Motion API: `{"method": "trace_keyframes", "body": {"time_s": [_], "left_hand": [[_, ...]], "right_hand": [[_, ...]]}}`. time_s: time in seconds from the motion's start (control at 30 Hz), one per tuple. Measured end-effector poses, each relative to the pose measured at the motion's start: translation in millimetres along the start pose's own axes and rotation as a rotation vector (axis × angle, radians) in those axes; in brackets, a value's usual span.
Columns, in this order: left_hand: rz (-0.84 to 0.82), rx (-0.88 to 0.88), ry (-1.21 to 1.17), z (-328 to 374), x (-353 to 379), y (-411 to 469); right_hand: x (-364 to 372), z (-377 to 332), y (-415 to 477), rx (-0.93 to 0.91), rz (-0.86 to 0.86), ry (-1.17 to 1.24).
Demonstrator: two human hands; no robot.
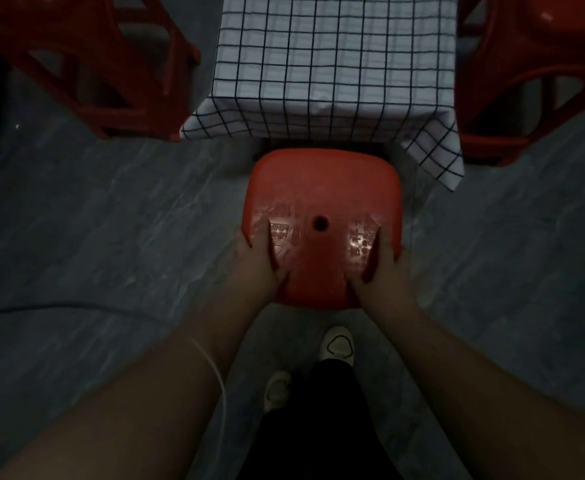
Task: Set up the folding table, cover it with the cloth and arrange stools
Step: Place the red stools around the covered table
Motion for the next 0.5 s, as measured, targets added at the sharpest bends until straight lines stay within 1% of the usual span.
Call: {"method": "trace_keyframes", "body": {"time_s": [0.1,0.23,0.5], "left_hand": [[-0.011,-0.025,-0.012,-10,8,-17],[-0.013,0.009,0.026,-20,14,-49],[-0.001,-0.003,0.042,-57,37,-110]], "right_hand": [[7,6,-14,0.008,-0.001,0.007],[22,22,-43,0.017,-0.010,0.008],[57,50,-102,0.062,-0.004,-0.018]]}}
Point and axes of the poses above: each hand's wrist, its own y-axis towards the middle knuckle, its own x-axis out of the palm, z = x × y, the point moved 8 cm from there along y, towards the middle knuckle, and after that the axes turned 6 degrees about -z, right-handed, at the moved point
